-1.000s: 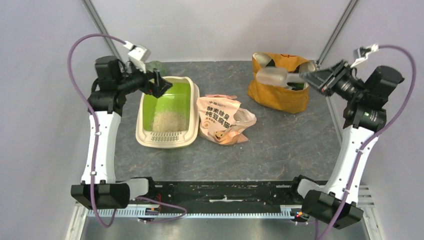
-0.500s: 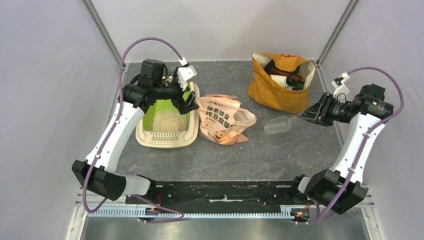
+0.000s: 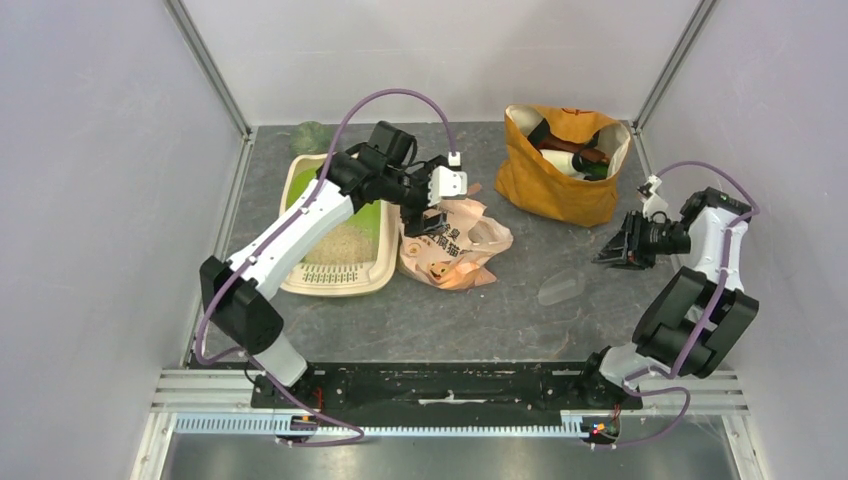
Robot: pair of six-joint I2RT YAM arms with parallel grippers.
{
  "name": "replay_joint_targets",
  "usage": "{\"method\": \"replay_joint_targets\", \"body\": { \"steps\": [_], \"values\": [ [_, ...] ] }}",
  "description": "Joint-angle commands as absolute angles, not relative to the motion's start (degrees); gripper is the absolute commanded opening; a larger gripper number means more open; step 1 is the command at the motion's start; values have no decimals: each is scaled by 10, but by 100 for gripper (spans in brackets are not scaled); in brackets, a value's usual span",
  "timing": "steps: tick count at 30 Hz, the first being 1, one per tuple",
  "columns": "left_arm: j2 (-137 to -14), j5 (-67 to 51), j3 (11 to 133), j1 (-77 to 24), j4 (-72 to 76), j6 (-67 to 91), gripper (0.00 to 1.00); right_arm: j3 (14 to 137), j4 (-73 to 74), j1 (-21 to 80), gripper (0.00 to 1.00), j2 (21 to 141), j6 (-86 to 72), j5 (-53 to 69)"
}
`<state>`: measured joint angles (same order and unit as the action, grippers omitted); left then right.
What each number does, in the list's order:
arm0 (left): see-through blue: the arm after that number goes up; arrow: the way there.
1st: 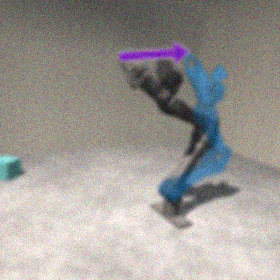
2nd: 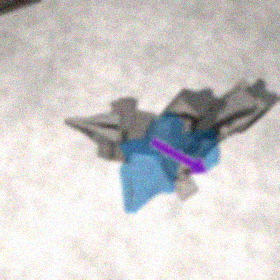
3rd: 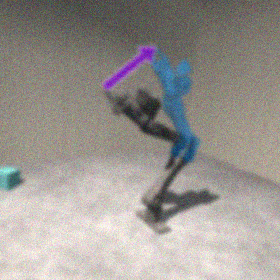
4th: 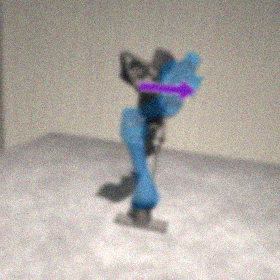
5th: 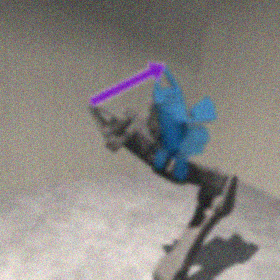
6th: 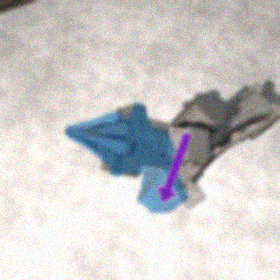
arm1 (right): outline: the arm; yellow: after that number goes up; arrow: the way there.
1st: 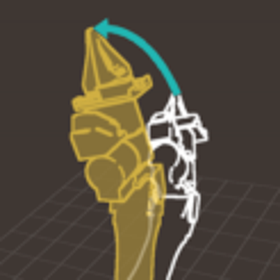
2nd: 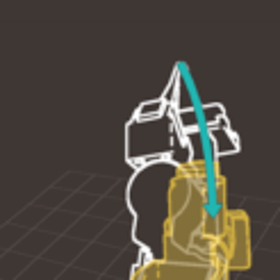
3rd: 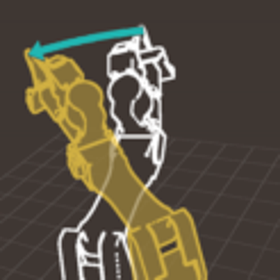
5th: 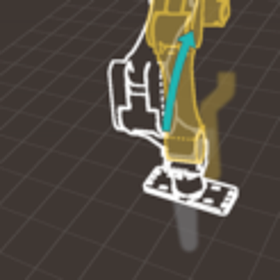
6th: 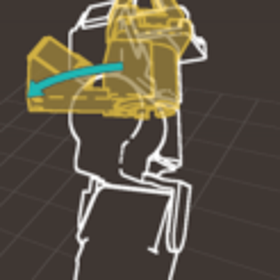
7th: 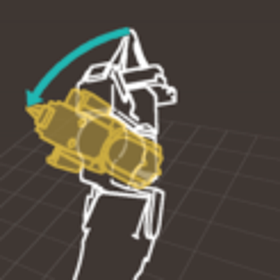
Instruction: Fill the litter box with clean litter
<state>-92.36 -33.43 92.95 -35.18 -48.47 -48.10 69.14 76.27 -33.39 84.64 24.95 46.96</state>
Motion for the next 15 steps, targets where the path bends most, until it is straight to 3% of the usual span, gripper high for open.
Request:
{"method": "replay_joint_targets", "body": {
  "steps": [1, 9, 15],
  "values": [
    [-955, -334, 971, -361, -497, -560, 87, 678, 696, -336, 0, 878, 284, 439],
    [-978, -310, 1009, -366, -483, -574, 88, 674, 660, -334, 0, 974, 322, 408],
    [-976, -311, 1022, -367, -462, -574, 94, 672, 660, -329, 0, 1026, 349, 388]
  ]
}}
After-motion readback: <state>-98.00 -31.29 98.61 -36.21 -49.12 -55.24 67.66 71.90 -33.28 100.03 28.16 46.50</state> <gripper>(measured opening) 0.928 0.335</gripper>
